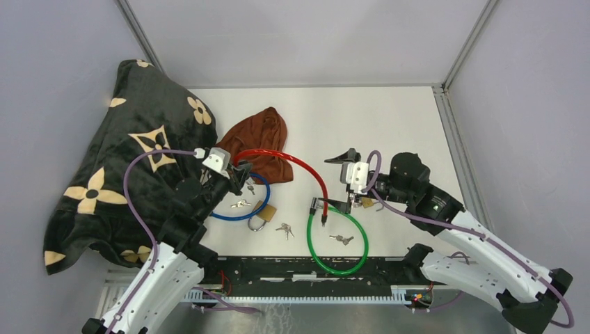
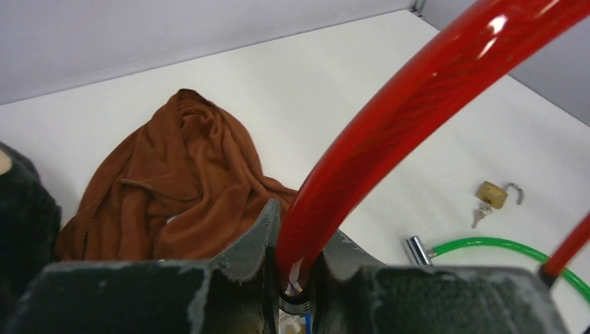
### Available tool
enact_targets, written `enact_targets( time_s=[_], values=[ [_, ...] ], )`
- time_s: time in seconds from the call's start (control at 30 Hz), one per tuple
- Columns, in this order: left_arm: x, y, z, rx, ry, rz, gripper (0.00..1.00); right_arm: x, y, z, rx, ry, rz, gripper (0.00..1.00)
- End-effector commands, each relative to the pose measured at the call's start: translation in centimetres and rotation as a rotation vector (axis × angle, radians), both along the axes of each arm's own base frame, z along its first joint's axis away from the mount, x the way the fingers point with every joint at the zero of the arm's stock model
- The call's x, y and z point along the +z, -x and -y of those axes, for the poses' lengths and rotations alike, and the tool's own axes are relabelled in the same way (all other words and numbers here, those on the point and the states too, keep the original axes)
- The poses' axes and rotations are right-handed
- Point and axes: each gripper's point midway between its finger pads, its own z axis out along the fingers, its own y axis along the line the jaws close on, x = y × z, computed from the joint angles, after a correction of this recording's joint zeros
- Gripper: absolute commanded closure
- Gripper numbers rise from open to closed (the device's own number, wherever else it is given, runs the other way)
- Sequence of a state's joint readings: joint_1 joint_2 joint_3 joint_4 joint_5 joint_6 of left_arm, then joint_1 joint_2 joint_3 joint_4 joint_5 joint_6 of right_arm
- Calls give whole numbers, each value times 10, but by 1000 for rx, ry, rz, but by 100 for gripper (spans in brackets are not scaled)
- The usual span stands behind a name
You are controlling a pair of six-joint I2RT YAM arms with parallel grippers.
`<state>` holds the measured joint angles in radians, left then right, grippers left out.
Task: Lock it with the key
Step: Adjust the lock.
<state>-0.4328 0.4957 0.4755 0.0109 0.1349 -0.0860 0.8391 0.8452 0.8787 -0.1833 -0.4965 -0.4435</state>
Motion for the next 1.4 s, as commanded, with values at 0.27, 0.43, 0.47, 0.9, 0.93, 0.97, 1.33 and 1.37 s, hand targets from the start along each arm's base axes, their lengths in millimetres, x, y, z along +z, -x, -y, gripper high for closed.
enact_targets(
  time_s=[0.27,0.43,0.47,0.9,0.93,0.97,1.33,1.37],
  values=[
    [22,-15,-25,118,-64,177,98,81,-36,109,-544,-177,41,2],
    [50,54,44,-417,-22,325,98,56,-121,154,-1066,-54,63,2],
    [52,66,52,-505,-21,329,98,56,-130,139,-1017,-28,80,2],
    [82,111,77,-825,62,283,98,18,3,-77,469,-173,-116,2],
    [83,111,78,-830,71,282,98,10,13,-84,496,-165,-127,2],
    [84,111,78,-831,75,281,98,3,24,-92,534,-159,-143,2],
    [91,109,80,-833,70,300,98,-17,18,-123,513,-182,-316,21],
    [92,109,80,-834,72,298,98,-20,17,-124,510,-178,-326,25]
  ],
)
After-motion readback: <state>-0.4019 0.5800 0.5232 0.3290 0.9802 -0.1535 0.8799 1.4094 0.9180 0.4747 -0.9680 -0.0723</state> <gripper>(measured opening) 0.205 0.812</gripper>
